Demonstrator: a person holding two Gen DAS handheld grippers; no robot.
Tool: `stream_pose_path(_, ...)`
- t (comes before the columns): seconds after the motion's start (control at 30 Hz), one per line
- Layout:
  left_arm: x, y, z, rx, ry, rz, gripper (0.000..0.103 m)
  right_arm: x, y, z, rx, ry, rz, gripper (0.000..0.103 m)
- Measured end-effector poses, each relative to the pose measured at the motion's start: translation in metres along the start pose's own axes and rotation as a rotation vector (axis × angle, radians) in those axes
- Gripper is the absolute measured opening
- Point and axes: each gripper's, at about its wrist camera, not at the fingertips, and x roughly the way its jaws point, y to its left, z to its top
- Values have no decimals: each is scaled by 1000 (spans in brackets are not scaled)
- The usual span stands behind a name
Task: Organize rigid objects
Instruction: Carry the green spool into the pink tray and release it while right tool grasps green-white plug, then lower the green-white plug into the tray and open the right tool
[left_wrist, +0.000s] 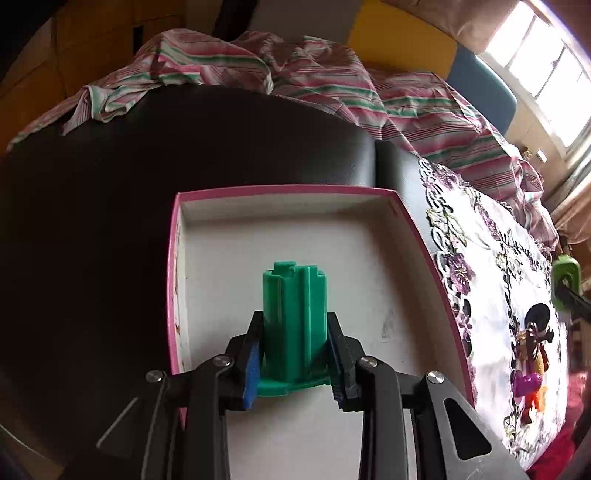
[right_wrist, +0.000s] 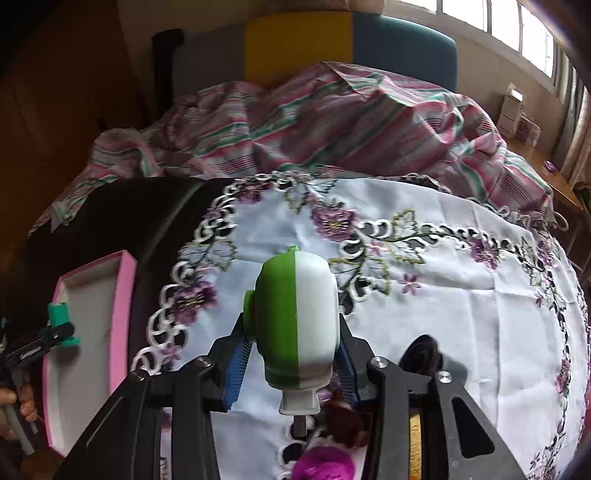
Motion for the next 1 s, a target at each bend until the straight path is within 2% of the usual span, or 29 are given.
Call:
stream_pose_path(0.23, -11, 3, -9, -4, -20, 10, 31, -4, 90, -24, -98, 20, 175, 42)
stream_pose_path(0.33, -28, 8, -15, -20, -49, -5, 40, 3, 124, -29, -131, 35, 229, 42)
stream_pose_path(0.5, -68, 13, -34, -28, -112, -35, 40, 23, 173, -35, -178, 81, 294, 42)
stream_pose_path(0.57, -80, 17, -43, -30, -129, -38, 40, 36, 191, -36, -193, 108, 294, 42)
stream_pose_path(0.67, -96, 26, -60, -46, -146, -27, 41, 58, 212, -33, -221, 120, 238, 42)
stream_pose_path(0.83, -111, 32, -82, -43, -158, 10, 41, 94, 221, -26, -185, 157, 146, 42)
stream_pose_path(0.9, -113, 34, -87, -54, -156, 0, 41, 106, 221, -25, -163, 173, 114, 43)
stream_pose_path(1.0, -114, 35, -90, -57, -156, -5, 41, 112, 215, -25, -137, 169, 131, 43)
